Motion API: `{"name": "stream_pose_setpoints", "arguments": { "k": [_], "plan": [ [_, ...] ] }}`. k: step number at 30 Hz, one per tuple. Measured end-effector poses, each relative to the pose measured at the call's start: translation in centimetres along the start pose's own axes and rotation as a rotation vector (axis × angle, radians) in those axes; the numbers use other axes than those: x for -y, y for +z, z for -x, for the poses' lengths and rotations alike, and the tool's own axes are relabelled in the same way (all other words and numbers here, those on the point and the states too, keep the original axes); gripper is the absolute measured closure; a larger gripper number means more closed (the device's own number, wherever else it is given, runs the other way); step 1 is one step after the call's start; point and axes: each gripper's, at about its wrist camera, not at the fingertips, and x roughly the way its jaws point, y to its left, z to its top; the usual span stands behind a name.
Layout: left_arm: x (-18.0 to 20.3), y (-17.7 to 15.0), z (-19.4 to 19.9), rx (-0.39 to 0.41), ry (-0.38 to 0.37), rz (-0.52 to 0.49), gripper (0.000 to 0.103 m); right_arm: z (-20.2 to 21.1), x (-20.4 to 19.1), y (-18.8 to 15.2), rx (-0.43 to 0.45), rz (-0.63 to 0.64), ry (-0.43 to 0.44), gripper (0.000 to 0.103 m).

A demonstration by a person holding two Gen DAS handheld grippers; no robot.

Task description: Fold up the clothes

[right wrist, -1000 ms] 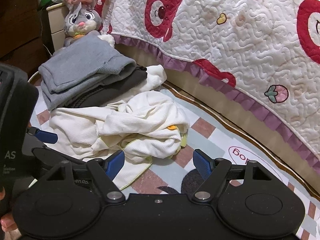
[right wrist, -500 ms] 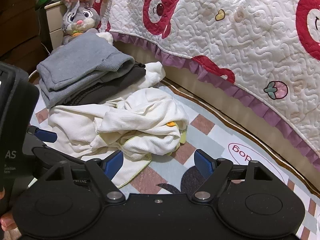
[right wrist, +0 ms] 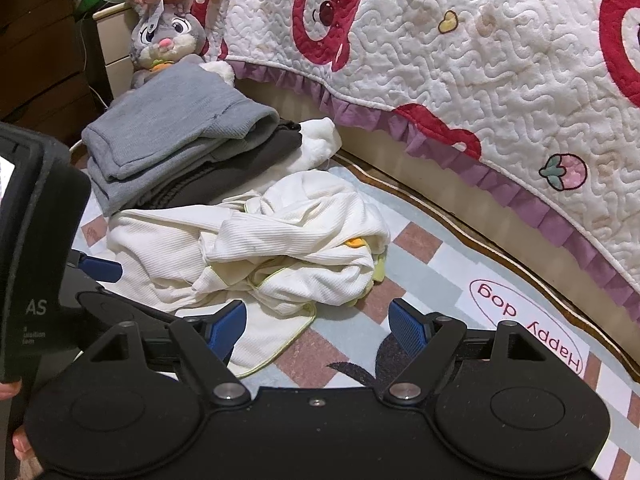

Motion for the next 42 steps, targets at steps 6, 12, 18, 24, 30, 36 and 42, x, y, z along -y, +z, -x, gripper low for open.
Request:
{"name": "stream_pose_setpoints", "arguments": {
  "k": [6, 12, 18, 24, 30, 36, 42],
  "plan": [
    [0.1, 0.0, -0.3, -0.008, 0.001, -0.008, 0.000, -0.2, 0.0, -0.2, -0.008, -0.003, -0.003, 0.021],
    [0.1, 0.0, -0.3, -0.009, 0.001, -0.011, 0.000, -0.3, 0.1, -0.2, -0.011, -0.003, -0.002, 0.020],
    [0.3, 0.0, -0.7, -0.018, -0.004, -0.016, 0.000, -0.5, 0.2, -0.2, -0.014, -0.009, -0.001, 0.020],
    [-0.3, -0.4, -2.7, -0.027, -0.028, 0.000, 0.000, -2.1, 1.8, -1.3, 0.075, -0.065, 0.083, 0.017],
    [-2.9, -1.3, -6.4, 0.023, 0.049, 0.036, 0.003, -7.8, 4.4, -3.5, 0.034, -0.122, 0.149, 0.050],
    [-5.9, -2.0, -11.4, -0.089, 0.015, 0.112, 0.048, -12.5, 4.1, -4.1, -0.006, -0.112, 0.251, 0.066],
    [-8.5, -1.5, -12.4, -0.030, -0.135, 0.224, 0.071, -17.3, 4.8, -3.2, -0.043, -0.231, 0.276, 0.034]
  ]
}}
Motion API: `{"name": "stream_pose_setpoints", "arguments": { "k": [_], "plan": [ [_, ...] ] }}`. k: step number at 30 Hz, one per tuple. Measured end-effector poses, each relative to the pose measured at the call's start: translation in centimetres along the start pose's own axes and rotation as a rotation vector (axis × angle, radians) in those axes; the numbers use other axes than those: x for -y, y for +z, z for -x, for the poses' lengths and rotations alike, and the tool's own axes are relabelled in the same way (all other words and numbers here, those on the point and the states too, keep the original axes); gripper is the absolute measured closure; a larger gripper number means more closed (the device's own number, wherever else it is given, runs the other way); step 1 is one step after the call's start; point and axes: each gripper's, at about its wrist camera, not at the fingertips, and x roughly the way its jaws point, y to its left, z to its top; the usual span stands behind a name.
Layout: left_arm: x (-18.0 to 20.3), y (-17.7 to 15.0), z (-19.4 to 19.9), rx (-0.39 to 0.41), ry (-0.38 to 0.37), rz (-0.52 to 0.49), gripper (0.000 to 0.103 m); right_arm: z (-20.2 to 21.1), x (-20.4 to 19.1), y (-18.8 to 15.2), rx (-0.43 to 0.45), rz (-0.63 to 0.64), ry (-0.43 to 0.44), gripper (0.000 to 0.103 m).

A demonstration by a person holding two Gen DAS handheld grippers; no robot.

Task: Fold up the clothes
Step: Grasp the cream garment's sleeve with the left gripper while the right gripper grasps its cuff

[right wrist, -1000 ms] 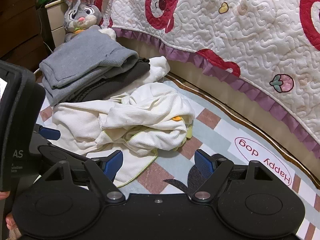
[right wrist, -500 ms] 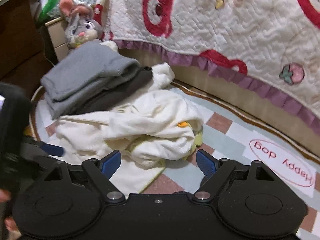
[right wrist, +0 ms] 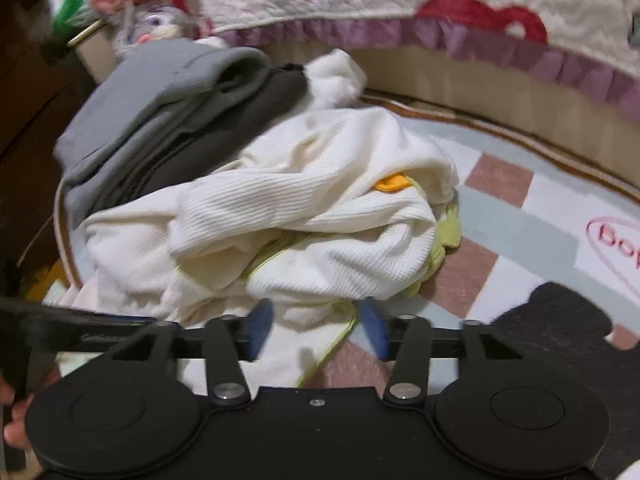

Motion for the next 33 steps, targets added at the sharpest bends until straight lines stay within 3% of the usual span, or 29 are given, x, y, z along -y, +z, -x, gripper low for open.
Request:
{"name": "stream_pose_setpoints", "arguments": {
  "k": [2, 7, 10, 14, 16, 17, 18, 22, 23, 27, 30, 33],
  "plan": [
    [-0.1, 0.2, -0.3, 0.036, 0.024, -0.047, 0.071, -1.2, 0.9, 0.3, -0.010, -0.070, 0.019, 0.027],
    [-0.4, 0.0, -1.9, 0.067, 0.043, -0.136, 0.071, -4.3, 2.6, 0.0, -0.048, -0.230, 0.094, 0.024],
    [0.0, 0.1, -1.7, 0.071, 0.017, -0.155, 0.063, -6.1, 1.9, -0.6, -0.069, -0.284, 0.176, 0.024],
    [-0.3, 0.3, -1.6, 0.068, -0.008, -0.151, 0.059, -7.7, 1.2, -0.8, -0.022, -0.351, 0.124, 0.023],
    [-0.6, 0.2, -1.7, 0.067, -0.013, -0.139, 0.059, -7.7, 0.6, -0.8, 0.004, -0.335, 0.086, 0.035],
    [-0.7, 0.2, -1.7, 0.070, -0.014, -0.130, 0.059, -7.6, 0.0, -0.7, 0.015, -0.290, 0.063, 0.076],
    [-0.8, 0.1, -1.7, 0.076, -0.016, -0.123, 0.059, -7.3, -0.8, -0.7, 0.028, -0.207, 0.036, 0.081],
    [-0.6, -0.4, -1.8, 0.102, -0.018, -0.124, 0.057, -4.2, -2.6, -1.2, 0.134, -0.039, -0.042, 0.085],
    [-0.5, -0.5, -1.7, 0.106, -0.016, -0.132, 0.060, -3.3, -2.8, -1.4, 0.158, -0.026, -0.062, 0.086],
    [-1.1, -0.4, -0.3, 0.120, -0.061, -0.107, 0.089, 0.4, -2.3, -1.7, 0.223, -0.001, -0.129, 0.088],
    [-1.6, 0.0, 1.3, 0.129, -0.136, -0.059, 0.092, 3.2, -2.7, -2.2, 0.258, 0.082, -0.211, 0.089],
    [-0.8, -0.3, 3.0, 0.159, -0.134, -0.101, 0.093, 5.4, -2.6, -2.3, 0.293, 0.133, -0.279, 0.096]
  ]
}}
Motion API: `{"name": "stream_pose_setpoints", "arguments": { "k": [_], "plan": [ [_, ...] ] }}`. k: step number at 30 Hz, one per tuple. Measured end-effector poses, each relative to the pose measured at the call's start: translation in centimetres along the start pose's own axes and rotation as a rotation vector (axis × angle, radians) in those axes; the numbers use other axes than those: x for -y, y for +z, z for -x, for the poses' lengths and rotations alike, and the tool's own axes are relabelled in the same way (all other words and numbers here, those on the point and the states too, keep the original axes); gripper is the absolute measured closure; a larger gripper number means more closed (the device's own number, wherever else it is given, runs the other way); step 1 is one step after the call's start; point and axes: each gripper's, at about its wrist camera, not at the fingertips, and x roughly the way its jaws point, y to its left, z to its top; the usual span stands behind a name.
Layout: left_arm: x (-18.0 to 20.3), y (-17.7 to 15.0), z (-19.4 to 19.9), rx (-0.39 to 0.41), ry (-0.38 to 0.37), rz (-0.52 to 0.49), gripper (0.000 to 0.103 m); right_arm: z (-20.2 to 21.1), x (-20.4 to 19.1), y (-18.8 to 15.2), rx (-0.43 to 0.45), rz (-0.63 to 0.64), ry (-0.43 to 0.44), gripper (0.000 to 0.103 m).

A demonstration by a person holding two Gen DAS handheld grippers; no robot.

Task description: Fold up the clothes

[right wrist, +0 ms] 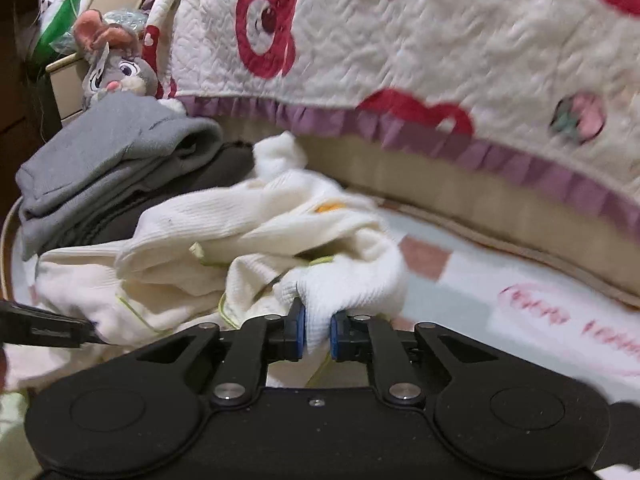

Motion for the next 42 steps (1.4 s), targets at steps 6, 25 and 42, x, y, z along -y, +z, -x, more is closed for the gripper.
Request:
{"name": "stream_pose_setpoints", "arguments": {
  "k": [6, 25, 42],
  "plan": [
    [2.0, -0.4, 1.3, 0.026, -0.007, -0.067, 0.094, 1.6, 2.6, 0.3, 0.011, 0.008, -0.082, 0.096],
    [3.3, 0.1, 4.4, 0.104, -0.203, -0.048, 0.095, 13.6, 9.5, -1.6, -0.079, -0.160, -0.328, 0.097],
    [7.4, -2.2, 1.2, -0.111, -0.294, -0.113, 0.046, 12.7, 10.1, -2.1, -0.108, 0.015, -0.323, 0.070]
  ]
}}
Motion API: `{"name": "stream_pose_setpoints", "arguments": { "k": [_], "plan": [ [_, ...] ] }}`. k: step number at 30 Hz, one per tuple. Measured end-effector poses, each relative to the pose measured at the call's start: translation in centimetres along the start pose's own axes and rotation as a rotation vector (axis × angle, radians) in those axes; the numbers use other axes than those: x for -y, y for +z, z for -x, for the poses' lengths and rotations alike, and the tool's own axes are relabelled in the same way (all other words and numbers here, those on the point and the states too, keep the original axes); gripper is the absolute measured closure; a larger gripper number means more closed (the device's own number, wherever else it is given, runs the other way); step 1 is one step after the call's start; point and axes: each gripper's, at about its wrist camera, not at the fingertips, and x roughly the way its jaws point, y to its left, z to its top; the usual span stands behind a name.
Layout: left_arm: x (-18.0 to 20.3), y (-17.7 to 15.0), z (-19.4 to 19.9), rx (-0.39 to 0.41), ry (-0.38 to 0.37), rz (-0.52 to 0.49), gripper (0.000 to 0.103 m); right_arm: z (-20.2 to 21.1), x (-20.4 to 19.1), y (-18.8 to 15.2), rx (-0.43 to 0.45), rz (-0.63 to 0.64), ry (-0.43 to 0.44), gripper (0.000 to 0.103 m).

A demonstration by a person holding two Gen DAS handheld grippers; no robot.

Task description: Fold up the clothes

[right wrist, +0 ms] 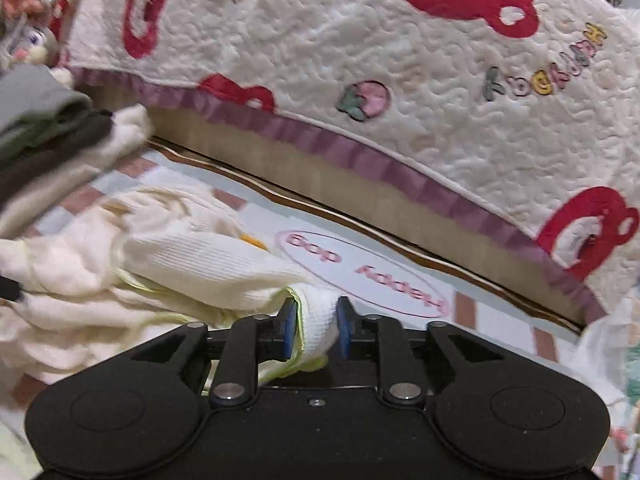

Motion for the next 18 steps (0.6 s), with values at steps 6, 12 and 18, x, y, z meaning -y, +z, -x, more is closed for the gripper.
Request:
{"name": "stream_pose_setpoints", "arguments": {
  "k": [6, 12, 18],
  "plan": [
    [0.3, 0.0, -1.0, -0.006, 0.069, -0.013, 0.042, 0.8, 0.5, 1.3, 0.037, -0.076, 0.173, 0.041],
    [1.0, -0.2, -2.0, -0.007, 0.101, -0.018, 0.041, -3.2, -5.6, 1.1, -0.011, 0.233, 0.262, 0.034],
    [0.0, 0.5, -3.8, 0.006, 0.115, 0.184, 0.067, -9.3, -9.9, 1.9, -0.039, 0.493, 0.260, 0.035]
  ]
}}
